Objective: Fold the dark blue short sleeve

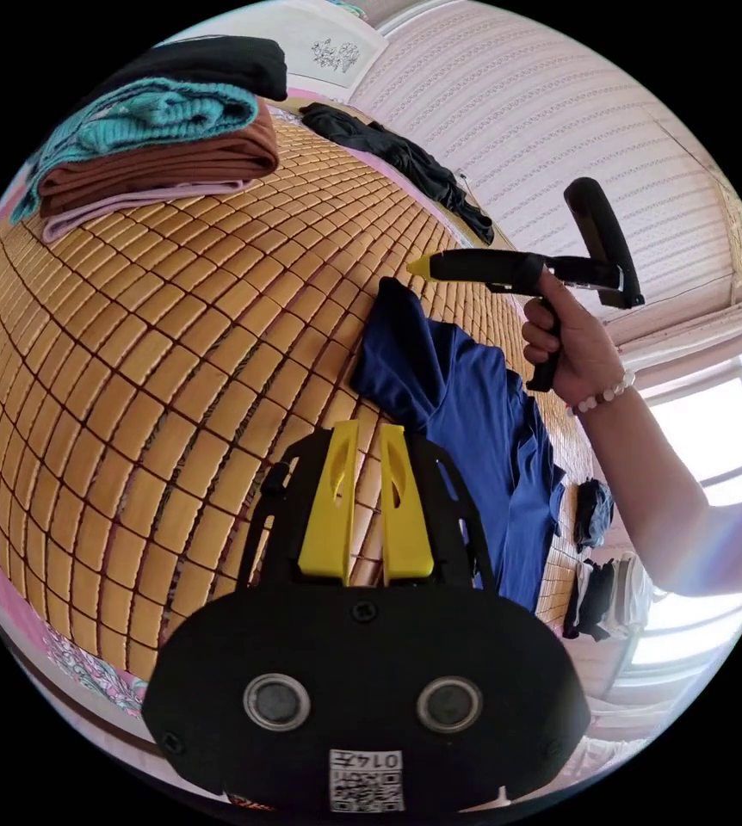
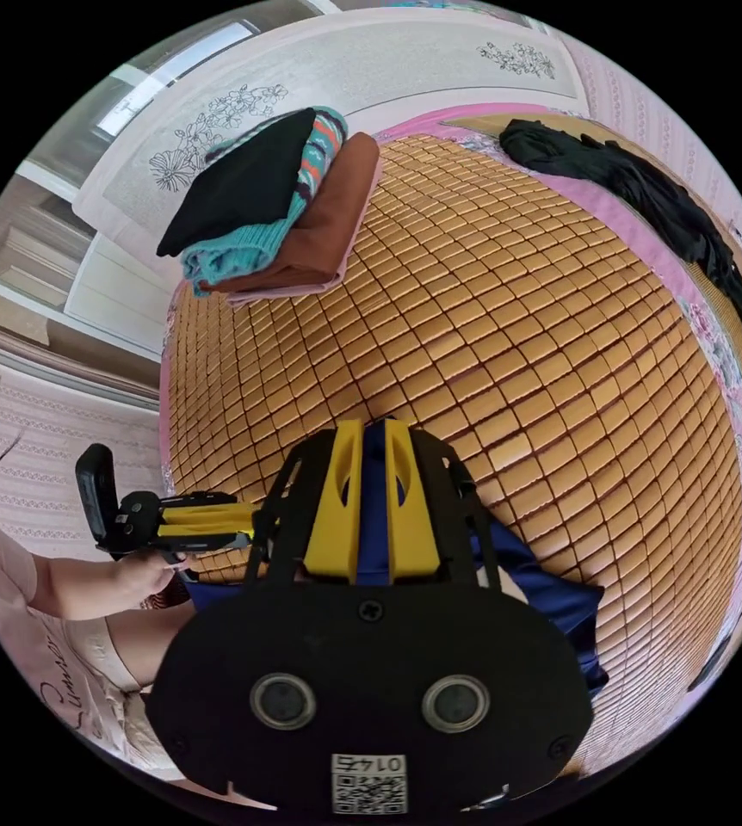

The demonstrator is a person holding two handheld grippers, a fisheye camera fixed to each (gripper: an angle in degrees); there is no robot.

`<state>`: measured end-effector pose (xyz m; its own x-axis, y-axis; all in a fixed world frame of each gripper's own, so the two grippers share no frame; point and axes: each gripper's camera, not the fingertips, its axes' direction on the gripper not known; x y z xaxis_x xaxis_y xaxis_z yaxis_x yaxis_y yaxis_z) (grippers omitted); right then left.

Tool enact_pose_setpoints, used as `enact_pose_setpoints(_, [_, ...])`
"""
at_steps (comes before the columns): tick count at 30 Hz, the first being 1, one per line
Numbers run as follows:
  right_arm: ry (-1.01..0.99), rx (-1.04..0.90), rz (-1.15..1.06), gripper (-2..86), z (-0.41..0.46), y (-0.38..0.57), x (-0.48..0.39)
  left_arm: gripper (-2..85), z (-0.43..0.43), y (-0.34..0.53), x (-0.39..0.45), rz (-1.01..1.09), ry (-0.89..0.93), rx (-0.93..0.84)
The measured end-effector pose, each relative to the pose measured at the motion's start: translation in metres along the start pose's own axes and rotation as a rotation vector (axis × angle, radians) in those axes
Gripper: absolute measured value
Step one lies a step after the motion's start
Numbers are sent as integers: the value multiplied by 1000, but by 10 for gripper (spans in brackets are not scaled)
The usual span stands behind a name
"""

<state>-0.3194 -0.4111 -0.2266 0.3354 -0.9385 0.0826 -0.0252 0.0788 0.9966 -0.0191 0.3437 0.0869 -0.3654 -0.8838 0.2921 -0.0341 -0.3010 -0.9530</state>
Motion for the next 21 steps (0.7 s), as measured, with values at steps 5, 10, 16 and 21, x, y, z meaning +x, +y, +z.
enact_pose_setpoints(5, [35,-121,-52,22,23,6,-37,72,9,-26,13,2,-20,1])
enact_pose_setpoints(10, [229,-164,0,89,41,-2,-45,7,26,-32,26,45,-85,-15])
enact_pose_setpoints(16, [244,-143,57,91,41,-5,-42,-9,13,-23,37,95,-135,0])
enact_pose_setpoints(21, [203,-171,103,86,33,-8,-36,-6,19,-11,38,65,-108,-38])
